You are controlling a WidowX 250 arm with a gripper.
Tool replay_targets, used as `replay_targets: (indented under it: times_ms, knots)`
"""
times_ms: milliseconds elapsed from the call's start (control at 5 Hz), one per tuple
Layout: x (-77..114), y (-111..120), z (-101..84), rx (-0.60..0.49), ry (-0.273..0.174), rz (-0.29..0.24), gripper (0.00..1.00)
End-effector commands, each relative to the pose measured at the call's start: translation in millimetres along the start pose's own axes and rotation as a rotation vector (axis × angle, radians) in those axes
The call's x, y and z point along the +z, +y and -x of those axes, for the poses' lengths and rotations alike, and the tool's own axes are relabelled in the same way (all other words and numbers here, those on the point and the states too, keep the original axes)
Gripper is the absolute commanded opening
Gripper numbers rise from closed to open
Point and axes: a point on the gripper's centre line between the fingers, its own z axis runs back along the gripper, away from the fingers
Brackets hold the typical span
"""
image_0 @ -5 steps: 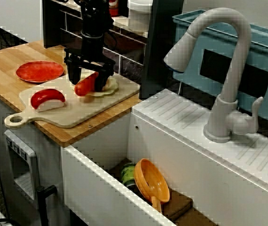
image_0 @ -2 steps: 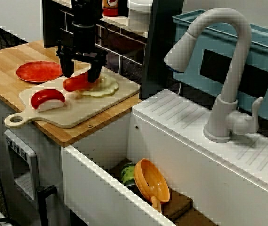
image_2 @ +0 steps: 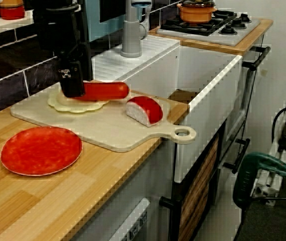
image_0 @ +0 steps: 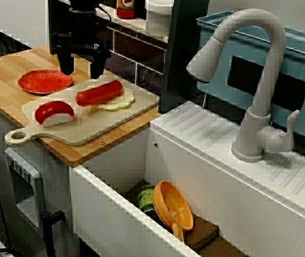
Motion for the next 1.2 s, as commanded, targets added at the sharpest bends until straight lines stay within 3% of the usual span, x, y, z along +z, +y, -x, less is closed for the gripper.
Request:
replay_targets:
  times_ms: [0,200,400,1000]
  knots:
    - [50.7,24,0.3,0.003,-0.098,0.036,1.0]
    - [48.9,31,-3.9,-0.004,-0.146,0.007,1.0]
    - [46.0,36,-6.2,-0.001,-0.154,0.0,1.0]
    - [44.6,57,-19.4,-0.025,-0.242,0.014,1.0]
